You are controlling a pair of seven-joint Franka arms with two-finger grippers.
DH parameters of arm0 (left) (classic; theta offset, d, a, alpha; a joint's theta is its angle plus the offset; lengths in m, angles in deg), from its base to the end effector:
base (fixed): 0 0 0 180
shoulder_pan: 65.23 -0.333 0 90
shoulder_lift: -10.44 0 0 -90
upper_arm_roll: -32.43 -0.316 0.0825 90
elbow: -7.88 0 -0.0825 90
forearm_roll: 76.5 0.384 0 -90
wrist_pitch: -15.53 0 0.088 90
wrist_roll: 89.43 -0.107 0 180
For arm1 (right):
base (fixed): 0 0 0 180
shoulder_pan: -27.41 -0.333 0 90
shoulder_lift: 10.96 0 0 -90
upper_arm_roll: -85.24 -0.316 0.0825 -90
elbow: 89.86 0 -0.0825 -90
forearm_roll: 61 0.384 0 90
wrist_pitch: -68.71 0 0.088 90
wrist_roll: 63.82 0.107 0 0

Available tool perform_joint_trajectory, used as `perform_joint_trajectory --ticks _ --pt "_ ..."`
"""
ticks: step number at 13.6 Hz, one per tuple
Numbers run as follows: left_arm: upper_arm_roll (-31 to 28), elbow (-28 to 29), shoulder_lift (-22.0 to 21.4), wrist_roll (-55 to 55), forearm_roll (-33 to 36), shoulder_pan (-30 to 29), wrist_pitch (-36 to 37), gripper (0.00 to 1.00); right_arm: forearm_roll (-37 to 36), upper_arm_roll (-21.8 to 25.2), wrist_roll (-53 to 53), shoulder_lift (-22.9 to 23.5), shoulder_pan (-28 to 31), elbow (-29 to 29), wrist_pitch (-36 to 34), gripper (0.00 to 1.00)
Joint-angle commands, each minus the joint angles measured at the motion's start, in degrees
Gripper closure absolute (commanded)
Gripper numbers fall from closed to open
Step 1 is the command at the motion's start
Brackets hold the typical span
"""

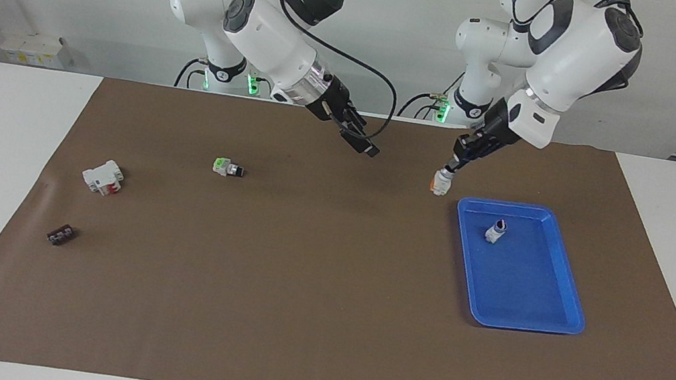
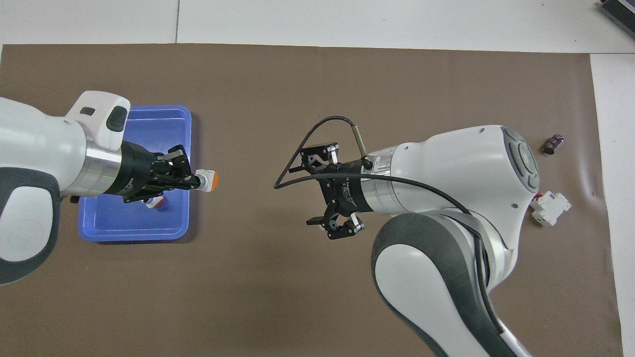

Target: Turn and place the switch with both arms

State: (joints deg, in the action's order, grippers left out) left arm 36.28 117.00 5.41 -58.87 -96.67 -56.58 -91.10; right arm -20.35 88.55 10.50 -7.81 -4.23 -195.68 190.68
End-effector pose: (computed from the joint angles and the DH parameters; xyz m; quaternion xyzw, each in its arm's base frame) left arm 0.5220 -0.1442 0.5429 0.9653 0.2005 -0.0405 0.1624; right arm 0.5168 0.3120 0.5228 -0.7999 0.5015 0.1772 0.2781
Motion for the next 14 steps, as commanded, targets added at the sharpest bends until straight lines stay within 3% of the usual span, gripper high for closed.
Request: perform_joint_trajectory --ticks 1,6,10,14 --pt "0.55 4.43 -0.60 -11.88 4.85 -5.73 -2.52 1.00 -10.38 -0.15 -8.28 -3.76 2.45 -1.31 -2.51 0.00" --pt "0.55 4.53 6.16 -24.05 11.64 -9.61 -5.77 1.00 -22.36 -0.15 -34.02 -7.37 12.02 -0.44 -12.17 0.00" --pt "0.55 3.74 8.27 -36.68 17.27 -10.93 -7.62 1.00 -36.48 0.02 -43.01 -7.64 18.09 3.08 -20.88 0.00" --pt "0.55 2.85 10.21 -50.39 20.26 -13.82 -10.35 1.00 -38.10 -0.93 -55.12 -7.02 26.25 7.73 -23.52 0.00"
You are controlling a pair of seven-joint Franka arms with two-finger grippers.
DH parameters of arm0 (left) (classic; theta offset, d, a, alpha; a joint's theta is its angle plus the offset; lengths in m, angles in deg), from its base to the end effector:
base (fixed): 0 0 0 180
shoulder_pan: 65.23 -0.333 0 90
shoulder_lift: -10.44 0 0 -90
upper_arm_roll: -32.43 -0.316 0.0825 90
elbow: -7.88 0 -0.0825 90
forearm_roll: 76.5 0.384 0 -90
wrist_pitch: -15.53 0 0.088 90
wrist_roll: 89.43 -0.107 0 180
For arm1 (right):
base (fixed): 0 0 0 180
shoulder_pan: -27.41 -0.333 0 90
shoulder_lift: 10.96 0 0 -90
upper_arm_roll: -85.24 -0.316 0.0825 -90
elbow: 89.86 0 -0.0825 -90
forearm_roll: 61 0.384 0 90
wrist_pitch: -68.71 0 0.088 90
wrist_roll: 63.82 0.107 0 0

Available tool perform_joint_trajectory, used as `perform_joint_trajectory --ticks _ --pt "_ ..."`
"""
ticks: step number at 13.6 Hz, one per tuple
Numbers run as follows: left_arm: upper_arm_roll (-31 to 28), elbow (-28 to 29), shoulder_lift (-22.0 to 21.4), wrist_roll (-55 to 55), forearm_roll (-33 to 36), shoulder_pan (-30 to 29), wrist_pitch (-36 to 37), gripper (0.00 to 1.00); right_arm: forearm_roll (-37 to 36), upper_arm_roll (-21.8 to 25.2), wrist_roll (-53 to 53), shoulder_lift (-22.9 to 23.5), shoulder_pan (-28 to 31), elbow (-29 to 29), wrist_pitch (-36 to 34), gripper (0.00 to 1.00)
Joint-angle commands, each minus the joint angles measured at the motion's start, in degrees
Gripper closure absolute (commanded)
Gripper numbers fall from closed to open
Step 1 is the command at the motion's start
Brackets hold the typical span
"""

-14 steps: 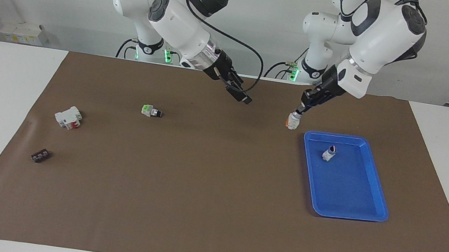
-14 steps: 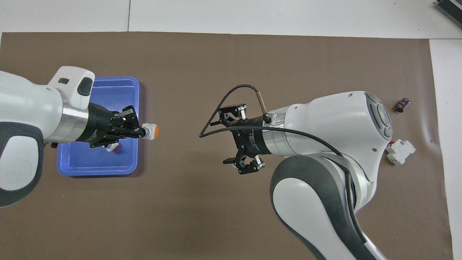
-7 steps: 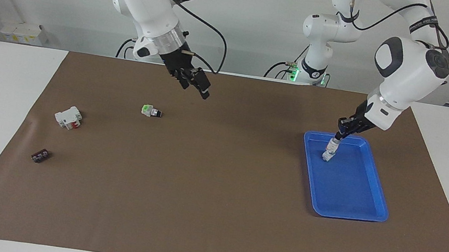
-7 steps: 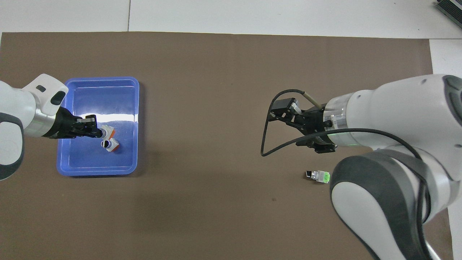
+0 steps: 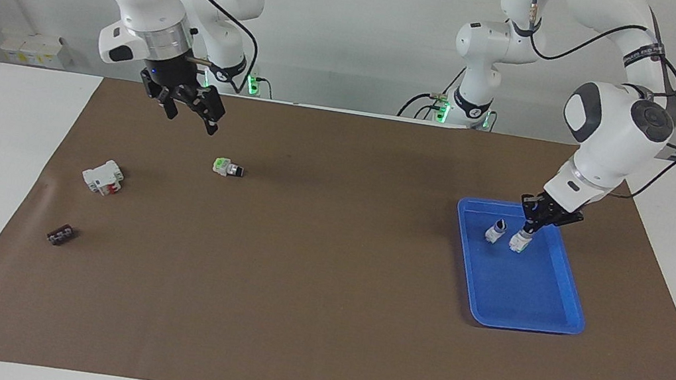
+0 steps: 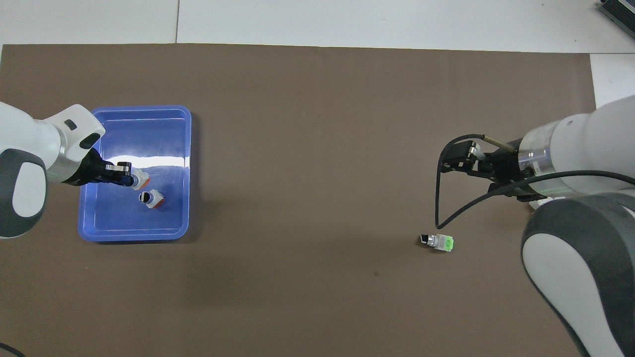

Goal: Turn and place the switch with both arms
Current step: 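Open the left gripper to release the switch in the tray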

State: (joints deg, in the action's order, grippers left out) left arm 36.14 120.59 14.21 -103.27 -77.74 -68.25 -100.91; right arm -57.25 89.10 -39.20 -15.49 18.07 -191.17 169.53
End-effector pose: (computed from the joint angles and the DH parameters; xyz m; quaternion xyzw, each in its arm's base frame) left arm 0.5715 -0.0076 0.4385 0.9925 -0.1216 0.0011 0.0118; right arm 0.5408 0.0564 0.5907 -0.9840 0.1710 -0.0248 0.0429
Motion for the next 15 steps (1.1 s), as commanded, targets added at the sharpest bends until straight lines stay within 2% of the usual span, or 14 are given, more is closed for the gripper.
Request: perform_joint_trajectory --ticks 1,4,6,8,10,11,12,14,15 --pt "0.60 -0.65 2.28 -8.20 1.33 -2.25 -0.46 1.00 -1.47 -3.41 -8.59 1.53 6.59 5.76 -4.12 0.00" --pt "0.69 -0.74 4.66 -9.71 1.33 -1.55 -0.28 1.00 -4.37 -3.52 -10.20 3.82 6.63 12.80 -10.63 0.00" --pt "0.78 -1.26 6.68 -9.71 1.59 -0.93 -0.28 1.00 -4.55 -3.78 -9.33 2.86 6.71 11.50 -11.08 0.00" --pt "0.86 -1.18 7.65 -9.71 1.51 -0.32 -0.81 1.00 -4.55 -3.87 -9.24 0.84 6.62 7.64 -10.30 0.00" --pt "0.95 -1.44 7.74 -9.80 1.51 0.21 -0.20 1.00 -4.11 -3.95 -9.50 0.83 6.62 7.54 -9.77 0.00" --pt "0.95 -1.27 7.74 -9.89 1.42 0.12 -0.11 0.37 -4.45 -3.96 -9.93 0.83 6.62 7.45 -8.89 0.00" --pt "0.95 -1.35 7.57 -9.89 1.33 0.12 -0.02 0.23 -4.55 -3.96 -10.90 0.83 6.62 7.36 -8.62 0.00" --pt "0.95 -2.32 7.13 -9.72 1.33 0.12 1.20 0.18 -5.68 -3.96 -12.22 0.83 6.62 7.19 -9.41 0.00" --pt "0.95 -2.58 6.34 -9.80 1.24 0.04 1.56 0.10 -5.86 -3.96 -12.40 0.83 6.71 7.19 -10.89 0.00"
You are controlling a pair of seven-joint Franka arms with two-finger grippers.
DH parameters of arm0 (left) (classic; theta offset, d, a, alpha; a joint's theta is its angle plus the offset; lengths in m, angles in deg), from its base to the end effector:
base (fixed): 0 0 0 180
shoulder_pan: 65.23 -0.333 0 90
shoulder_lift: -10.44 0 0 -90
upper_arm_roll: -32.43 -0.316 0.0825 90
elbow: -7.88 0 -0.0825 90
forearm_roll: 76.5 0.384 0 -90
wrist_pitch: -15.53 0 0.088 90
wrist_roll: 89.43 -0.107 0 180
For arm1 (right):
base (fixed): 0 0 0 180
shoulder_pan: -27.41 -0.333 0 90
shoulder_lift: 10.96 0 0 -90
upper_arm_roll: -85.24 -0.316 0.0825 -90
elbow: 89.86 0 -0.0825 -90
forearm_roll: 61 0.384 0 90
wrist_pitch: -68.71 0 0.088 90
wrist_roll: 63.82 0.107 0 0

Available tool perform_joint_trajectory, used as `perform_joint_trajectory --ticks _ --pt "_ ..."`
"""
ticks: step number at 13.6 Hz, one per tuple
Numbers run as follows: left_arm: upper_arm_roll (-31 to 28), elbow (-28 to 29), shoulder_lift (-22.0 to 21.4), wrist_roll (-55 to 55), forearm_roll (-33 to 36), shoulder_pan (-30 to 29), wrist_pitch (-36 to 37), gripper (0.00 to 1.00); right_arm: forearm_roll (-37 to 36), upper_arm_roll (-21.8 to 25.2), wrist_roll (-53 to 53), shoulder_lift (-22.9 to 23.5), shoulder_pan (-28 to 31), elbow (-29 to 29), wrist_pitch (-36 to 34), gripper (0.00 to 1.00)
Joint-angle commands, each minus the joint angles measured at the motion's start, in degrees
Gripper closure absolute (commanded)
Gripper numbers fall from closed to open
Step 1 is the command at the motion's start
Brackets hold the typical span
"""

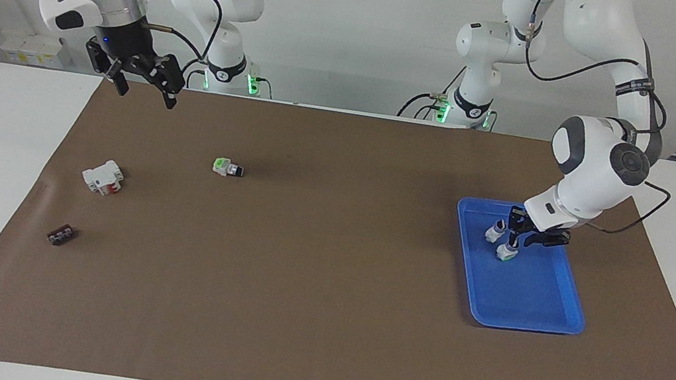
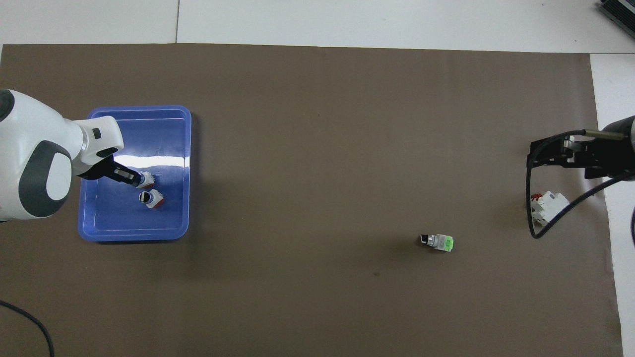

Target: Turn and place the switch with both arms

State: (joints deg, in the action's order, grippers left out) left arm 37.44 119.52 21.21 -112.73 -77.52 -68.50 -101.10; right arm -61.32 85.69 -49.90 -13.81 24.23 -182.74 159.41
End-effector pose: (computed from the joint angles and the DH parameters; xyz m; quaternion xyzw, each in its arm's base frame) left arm 0.5850 -0.0172 0.3770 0.9759 -0.2119 -0.0462 0.0250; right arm 0.5394 0.0250 0.6290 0.9952 -0.0975 0.0062 0.0017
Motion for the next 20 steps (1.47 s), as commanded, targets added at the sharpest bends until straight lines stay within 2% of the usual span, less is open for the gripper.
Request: perform_joint_trajectory --ticks 1,5,8,12,14,18,20 --pt "-0.44 -1.42 -1.97 -0.34 1.11 0.29 1.93 0.00 -2.06 -0.54 -1.70 -0.84 0.54 -1.24 -1.48 0.00" --pt "-0.27 -1.33 -7.42 0.71 1.02 0.47 6.14 0.00 -1.62 -0.54 -1.35 -0.84 0.98 -1.24 -1.14 0.00" --pt "-0.09 -1.07 -14.52 0.28 1.02 1.69 9.30 0.00 -1.44 -0.62 -1.00 -0.84 0.98 -1.33 -1.14 0.00" --pt "-0.35 -3.25 -17.97 1.76 1.02 1.87 13.97 0.00 -1.36 -0.54 -0.73 -0.84 0.98 -1.33 -0.96 0.00" --pt "-0.18 -10.87 -16.58 2.81 0.76 1.35 19.83 0.00 -1.35 -0.62 -0.73 -0.84 0.98 -1.33 -0.96 0.00" --pt "-0.35 -26.26 -10.35 6.94 -1.08 1.43 29.77 0.00 -1.18 -0.63 -0.73 -0.84 0.98 -1.33 -0.96 0.00" --pt "-0.18 -31.01 -8.06 8.09 -1.61 1.17 32.86 0.00 -1.18 -0.54 -0.73 -0.84 0.98 -1.33 -0.96 0.00"
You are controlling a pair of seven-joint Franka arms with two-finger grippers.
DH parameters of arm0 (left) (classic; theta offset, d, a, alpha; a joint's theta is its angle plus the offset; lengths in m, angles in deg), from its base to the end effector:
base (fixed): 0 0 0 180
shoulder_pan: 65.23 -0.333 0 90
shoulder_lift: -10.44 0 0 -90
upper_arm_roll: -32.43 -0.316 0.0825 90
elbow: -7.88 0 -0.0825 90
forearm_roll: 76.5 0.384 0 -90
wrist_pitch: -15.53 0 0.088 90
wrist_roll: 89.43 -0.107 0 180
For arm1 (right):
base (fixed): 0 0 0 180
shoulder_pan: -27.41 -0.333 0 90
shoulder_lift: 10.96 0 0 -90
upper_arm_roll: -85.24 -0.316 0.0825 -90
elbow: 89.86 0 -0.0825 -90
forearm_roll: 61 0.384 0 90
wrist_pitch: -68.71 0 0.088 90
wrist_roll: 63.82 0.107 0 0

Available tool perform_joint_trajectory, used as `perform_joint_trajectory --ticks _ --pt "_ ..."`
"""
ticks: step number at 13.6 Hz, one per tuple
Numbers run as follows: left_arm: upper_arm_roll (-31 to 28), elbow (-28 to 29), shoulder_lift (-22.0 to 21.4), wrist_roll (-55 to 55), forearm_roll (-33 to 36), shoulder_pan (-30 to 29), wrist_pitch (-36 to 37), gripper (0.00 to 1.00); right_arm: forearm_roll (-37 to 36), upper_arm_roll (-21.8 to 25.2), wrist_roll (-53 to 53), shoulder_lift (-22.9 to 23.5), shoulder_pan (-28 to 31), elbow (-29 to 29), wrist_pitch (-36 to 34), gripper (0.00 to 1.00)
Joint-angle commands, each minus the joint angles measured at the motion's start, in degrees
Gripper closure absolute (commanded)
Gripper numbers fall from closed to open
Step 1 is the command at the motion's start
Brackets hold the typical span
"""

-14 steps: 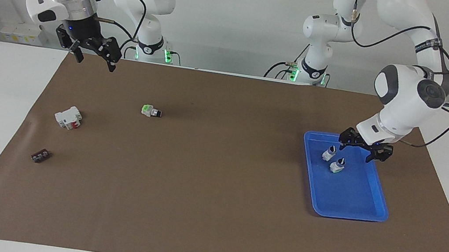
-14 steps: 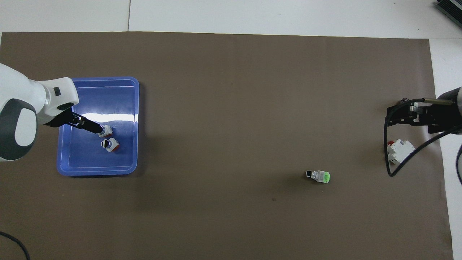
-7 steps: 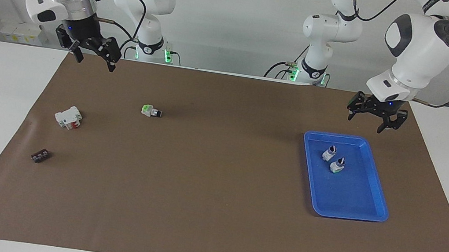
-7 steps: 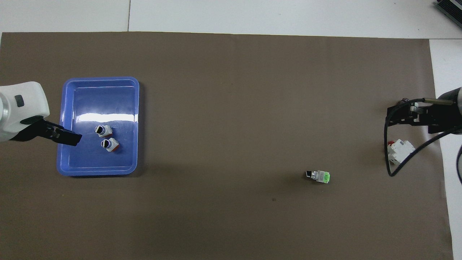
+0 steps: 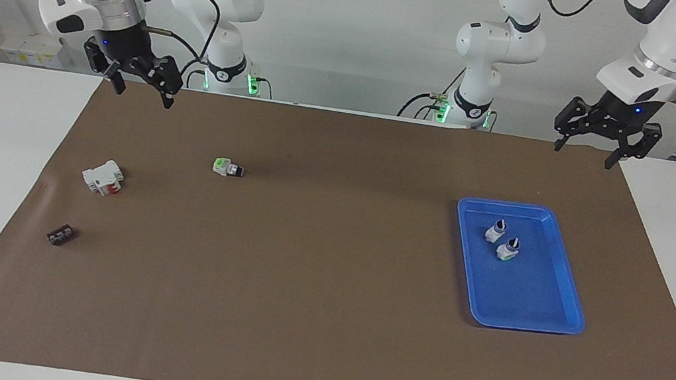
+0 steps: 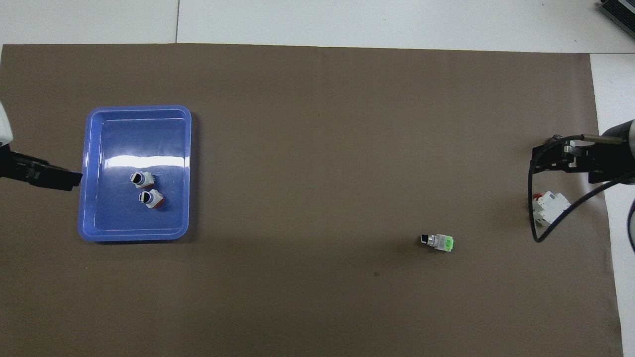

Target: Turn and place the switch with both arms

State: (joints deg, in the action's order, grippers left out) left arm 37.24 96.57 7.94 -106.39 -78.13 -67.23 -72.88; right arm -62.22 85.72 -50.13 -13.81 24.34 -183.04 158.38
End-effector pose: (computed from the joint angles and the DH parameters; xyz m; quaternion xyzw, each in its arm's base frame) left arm 0.5376 -0.0306 0.6566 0.9848 -0.1723 0.0207 0.0099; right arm 0.5375 0.0219 0.6250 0.9952 -0.0967 -0.0042 0.0111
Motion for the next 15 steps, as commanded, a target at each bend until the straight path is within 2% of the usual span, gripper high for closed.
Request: perform_joint_trajectory --ticks 1,4,7,11,15 --pt "0.20 -9.65 6.44 2.10 -1.27 -0.19 5.61 0.00 -0.19 -0.57 -0.51 -0.84 0.87 -1.04 0.07 0.00" --pt "-0.85 -11.86 7.85 2.20 -1.53 1.38 7.99 0.00 -0.19 -0.66 -0.51 -0.84 0.87 -1.04 0.07 0.00" --pt "-5.14 -11.43 6.02 4.56 -1.01 5.06 7.73 0.00 -0.19 -0.66 -0.59 -0.84 0.87 -1.04 0.07 0.00" --pt "-6.57 -5.29 1.36 4.48 -0.83 5.43 8.34 0.00 -0.19 -0.57 -0.51 -0.84 0.87 -1.04 0.07 0.00" --pt "-6.31 -5.01 0.83 5.97 1.01 5.26 10.62 0.00 -0.19 -0.66 -0.68 -0.84 0.88 -1.04 0.07 0.00"
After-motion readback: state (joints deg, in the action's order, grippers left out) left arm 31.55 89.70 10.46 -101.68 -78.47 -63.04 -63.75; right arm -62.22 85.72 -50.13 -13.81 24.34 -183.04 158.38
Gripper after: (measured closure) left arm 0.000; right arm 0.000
